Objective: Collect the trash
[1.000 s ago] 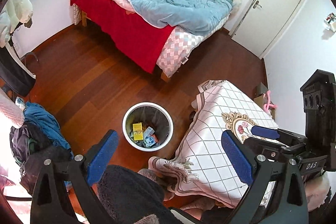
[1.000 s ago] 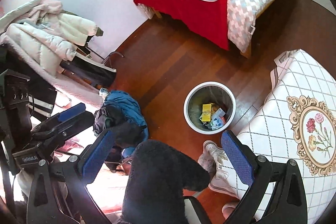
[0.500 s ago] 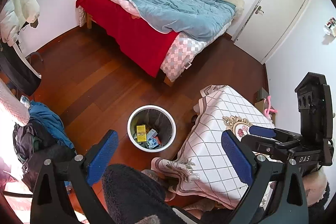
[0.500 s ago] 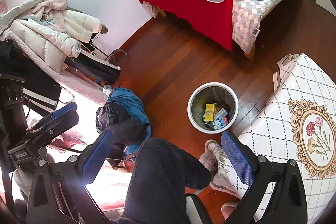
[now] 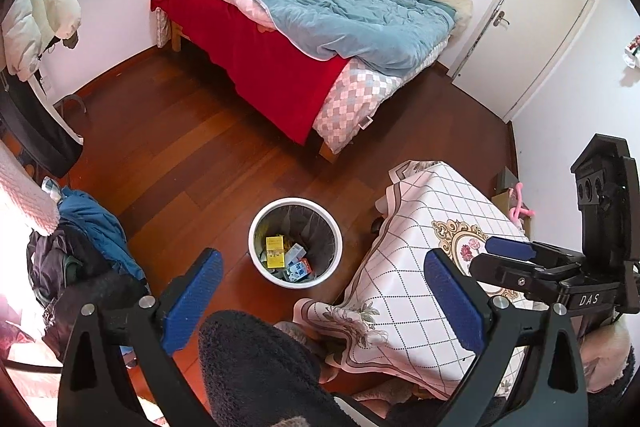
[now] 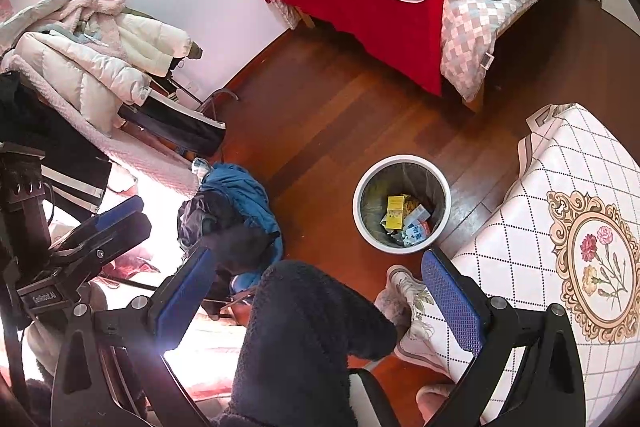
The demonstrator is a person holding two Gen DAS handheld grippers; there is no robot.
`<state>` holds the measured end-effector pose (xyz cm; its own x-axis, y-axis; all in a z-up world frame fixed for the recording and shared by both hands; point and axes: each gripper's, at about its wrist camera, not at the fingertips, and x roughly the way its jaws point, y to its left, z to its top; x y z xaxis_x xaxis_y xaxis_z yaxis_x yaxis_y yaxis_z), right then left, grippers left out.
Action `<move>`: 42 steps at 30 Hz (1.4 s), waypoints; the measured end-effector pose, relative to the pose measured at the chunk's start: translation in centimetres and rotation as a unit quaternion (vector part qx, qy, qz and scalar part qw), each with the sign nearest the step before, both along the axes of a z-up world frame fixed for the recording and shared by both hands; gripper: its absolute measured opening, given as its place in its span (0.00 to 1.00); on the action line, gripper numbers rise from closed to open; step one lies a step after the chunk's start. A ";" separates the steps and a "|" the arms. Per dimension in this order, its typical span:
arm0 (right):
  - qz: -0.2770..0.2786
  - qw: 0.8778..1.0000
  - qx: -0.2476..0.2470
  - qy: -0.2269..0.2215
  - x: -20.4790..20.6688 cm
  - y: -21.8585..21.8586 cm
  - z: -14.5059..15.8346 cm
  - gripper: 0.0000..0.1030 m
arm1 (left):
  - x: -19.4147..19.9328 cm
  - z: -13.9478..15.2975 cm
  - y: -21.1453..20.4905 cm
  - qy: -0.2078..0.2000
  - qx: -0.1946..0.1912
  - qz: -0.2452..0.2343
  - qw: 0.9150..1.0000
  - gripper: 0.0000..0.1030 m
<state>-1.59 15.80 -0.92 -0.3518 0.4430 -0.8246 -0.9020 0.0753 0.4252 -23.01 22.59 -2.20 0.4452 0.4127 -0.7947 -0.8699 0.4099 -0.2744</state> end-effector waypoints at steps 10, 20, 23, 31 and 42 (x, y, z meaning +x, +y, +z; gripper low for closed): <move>0.001 1.000 -0.007 0.002 0.0 0.2 -0.4 1.00 | -0.2 -0.9 0.0 0.001 -0.014 -0.001 1.000 1.00; 0.007 1.000 -0.014 0.004 0.0 0.2 -0.9 1.00 | -0.1 -0.9 -0.2 0.001 -0.016 -0.005 1.000 1.00; 0.011 1.000 -0.014 0.003 -0.2 0.2 -1.0 1.00 | -0.1 -0.8 -0.3 0.000 -0.015 -0.005 1.000 1.00; 0.020 1.000 -0.016 0.006 -0.6 0.3 -0.9 1.00 | -0.1 -0.8 -0.4 -0.001 -0.016 -0.006 1.000 1.00; 0.025 0.999 -0.019 0.011 -0.7 0.4 -0.9 1.00 | -0.2 -0.8 -0.5 0.000 -0.015 -0.005 1.000 1.00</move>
